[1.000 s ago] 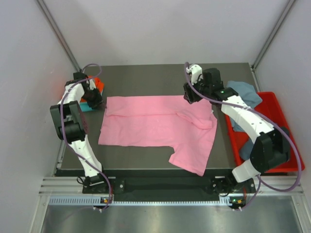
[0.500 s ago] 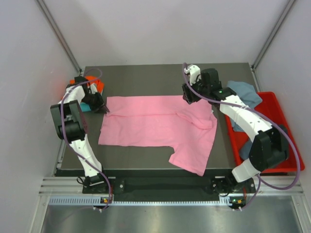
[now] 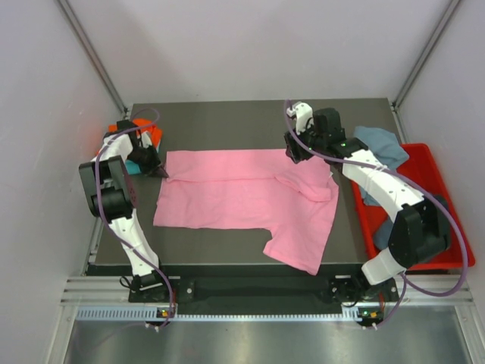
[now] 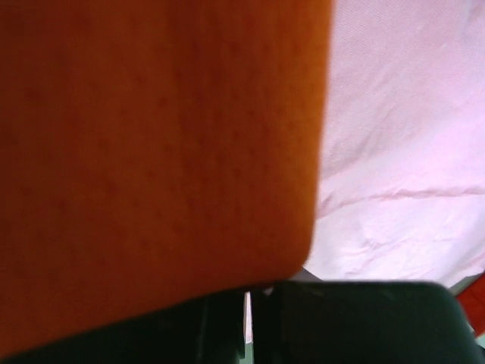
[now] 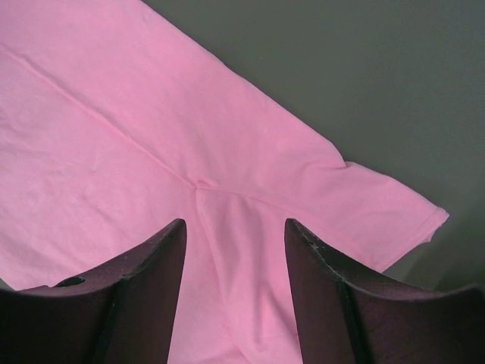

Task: Fold and stack the t-shirts
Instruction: Fold the tshirt

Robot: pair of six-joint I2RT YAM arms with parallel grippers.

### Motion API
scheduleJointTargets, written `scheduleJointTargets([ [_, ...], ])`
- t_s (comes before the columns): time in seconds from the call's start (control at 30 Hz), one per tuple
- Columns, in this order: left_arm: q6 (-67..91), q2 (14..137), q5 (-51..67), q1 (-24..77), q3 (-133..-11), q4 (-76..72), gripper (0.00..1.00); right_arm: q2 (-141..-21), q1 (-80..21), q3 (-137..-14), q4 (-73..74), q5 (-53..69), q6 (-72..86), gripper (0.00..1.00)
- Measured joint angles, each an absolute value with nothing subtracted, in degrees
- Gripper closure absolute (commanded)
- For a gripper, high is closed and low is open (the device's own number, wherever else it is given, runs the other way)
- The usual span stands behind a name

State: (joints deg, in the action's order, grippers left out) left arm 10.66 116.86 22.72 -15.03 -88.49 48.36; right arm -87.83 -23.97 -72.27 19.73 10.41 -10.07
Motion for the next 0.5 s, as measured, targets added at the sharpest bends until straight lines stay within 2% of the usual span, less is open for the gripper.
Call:
scheduleJointTargets([
  [0.43,7.70,114.78,14.48,-15.46,-88.49,50.81,1.00,-86.76,-23.99,-69.25,18.61,10.39,-10.02,0.45],
  [0.5,7.33,114.78,14.28,-15.49,-88.49,51.13,0.90,-86.48,-23.99,-68.82,18.52,10.44,-10.07,0.45],
])
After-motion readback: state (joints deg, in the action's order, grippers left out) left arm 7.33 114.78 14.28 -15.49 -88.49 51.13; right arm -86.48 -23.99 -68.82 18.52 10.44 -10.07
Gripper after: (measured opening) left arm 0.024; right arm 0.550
